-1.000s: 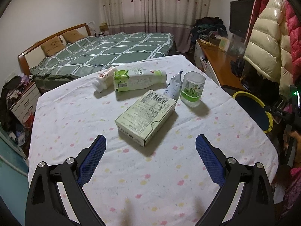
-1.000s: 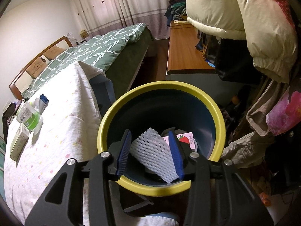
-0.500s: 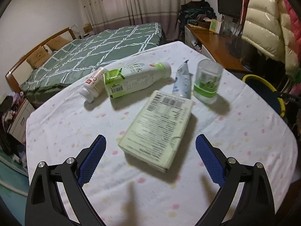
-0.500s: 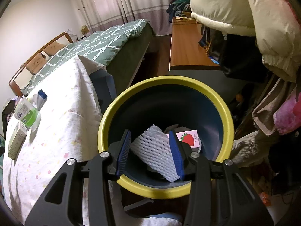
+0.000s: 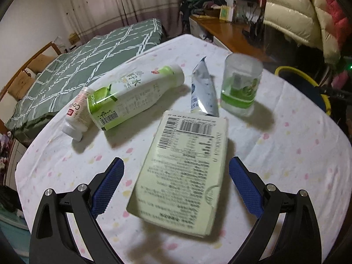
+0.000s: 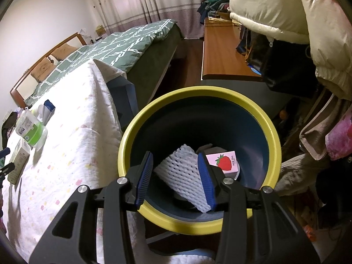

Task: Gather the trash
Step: 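Grasp the pale green cardboard box with the left gripper, then carry the cardboard box over the bin and open the left gripper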

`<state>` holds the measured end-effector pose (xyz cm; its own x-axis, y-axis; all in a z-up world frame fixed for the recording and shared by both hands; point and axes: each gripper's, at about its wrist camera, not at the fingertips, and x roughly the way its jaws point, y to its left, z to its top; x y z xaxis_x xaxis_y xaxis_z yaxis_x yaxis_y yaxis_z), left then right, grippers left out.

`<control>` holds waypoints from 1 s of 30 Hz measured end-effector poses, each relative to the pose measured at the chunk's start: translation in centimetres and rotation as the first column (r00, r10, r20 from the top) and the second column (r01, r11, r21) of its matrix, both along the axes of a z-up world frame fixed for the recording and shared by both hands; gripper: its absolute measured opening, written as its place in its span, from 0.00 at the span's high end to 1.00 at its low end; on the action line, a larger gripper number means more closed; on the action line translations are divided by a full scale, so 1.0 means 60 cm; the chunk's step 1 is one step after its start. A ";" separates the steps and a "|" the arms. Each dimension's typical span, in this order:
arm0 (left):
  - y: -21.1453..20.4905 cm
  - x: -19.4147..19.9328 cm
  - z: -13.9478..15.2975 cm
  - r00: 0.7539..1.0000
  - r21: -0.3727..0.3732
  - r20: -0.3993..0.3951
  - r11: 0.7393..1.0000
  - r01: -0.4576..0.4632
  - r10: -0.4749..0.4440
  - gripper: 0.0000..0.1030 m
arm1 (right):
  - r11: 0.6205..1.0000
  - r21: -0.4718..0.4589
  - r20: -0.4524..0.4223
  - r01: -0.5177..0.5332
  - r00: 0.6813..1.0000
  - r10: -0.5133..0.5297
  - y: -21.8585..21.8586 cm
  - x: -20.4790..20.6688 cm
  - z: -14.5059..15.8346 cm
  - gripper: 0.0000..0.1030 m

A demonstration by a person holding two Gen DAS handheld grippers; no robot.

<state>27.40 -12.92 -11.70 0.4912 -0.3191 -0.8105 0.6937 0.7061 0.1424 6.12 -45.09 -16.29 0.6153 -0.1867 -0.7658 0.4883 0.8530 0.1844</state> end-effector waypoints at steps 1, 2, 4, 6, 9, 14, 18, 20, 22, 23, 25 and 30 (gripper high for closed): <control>0.001 0.006 -0.002 1.000 0.003 -0.005 1.000 -0.001 0.001 0.08 | 1.000 0.000 -0.001 -0.001 1.000 0.001 0.001 0.001 0.000 0.60; 0.001 0.013 -0.005 1.000 0.006 -0.014 1.000 0.003 -0.003 0.07 | 1.000 0.000 -0.002 -0.002 1.000 0.002 0.001 0.002 -0.001 0.60; -0.001 0.020 -0.009 1.000 0.010 -0.021 1.000 0.016 -0.016 0.07 | 1.000 0.000 -0.005 -0.003 1.000 0.003 0.002 0.004 -0.002 0.60; -0.005 0.027 -0.013 0.999 0.013 -0.032 0.999 0.030 -0.030 0.07 | 1.000 0.001 -0.009 -0.005 1.000 0.005 0.002 0.005 -0.003 0.60; -0.012 0.037 -0.023 0.998 0.024 -0.053 0.999 0.041 -0.039 0.07 | 1.000 0.006 -0.011 -0.006 1.000 0.006 0.002 0.008 -0.006 0.60; -0.021 0.048 -0.031 0.996 0.012 -0.080 0.999 0.040 -0.039 0.07 | 1.000 0.012 -0.013 -0.014 1.000 0.014 0.005 0.009 -0.008 0.60; -0.016 0.050 -0.030 0.993 -0.016 -0.109 0.999 0.037 -0.038 0.20 | 1.000 0.018 -0.012 -0.014 1.000 0.014 0.004 0.006 -0.007 0.60; -0.015 0.047 -0.030 0.992 -0.028 -0.121 0.999 0.032 -0.035 0.24 | 1.000 0.024 -0.007 -0.016 1.000 0.016 0.003 0.002 -0.005 0.60; -0.014 0.040 -0.029 0.992 -0.029 -0.121 0.999 0.017 -0.020 0.25 | 1.000 0.027 -0.002 -0.017 1.000 0.017 0.003 -0.001 -0.003 0.60; -0.013 0.035 -0.029 0.992 -0.032 -0.122 0.999 0.013 -0.017 0.25 | 0.999 0.027 0.001 -0.018 1.000 0.018 0.003 -0.004 -0.002 0.60; -0.012 0.020 -0.029 0.993 -0.028 -0.115 1.000 0.005 -0.008 0.25 | 0.999 0.032 0.010 -0.018 1.000 0.018 0.003 -0.011 0.002 0.60; -0.004 -0.033 -0.015 0.996 -0.027 -0.089 0.999 -0.023 0.021 0.26 | 0.999 0.034 0.028 -0.020 0.999 0.019 0.004 -0.030 0.011 0.60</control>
<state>25.43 -13.19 -12.58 0.4250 -0.3324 -0.8420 0.6870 0.7241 0.0609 4.30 -44.83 -15.65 0.6397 -0.1483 -0.7541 0.4658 0.8553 0.2269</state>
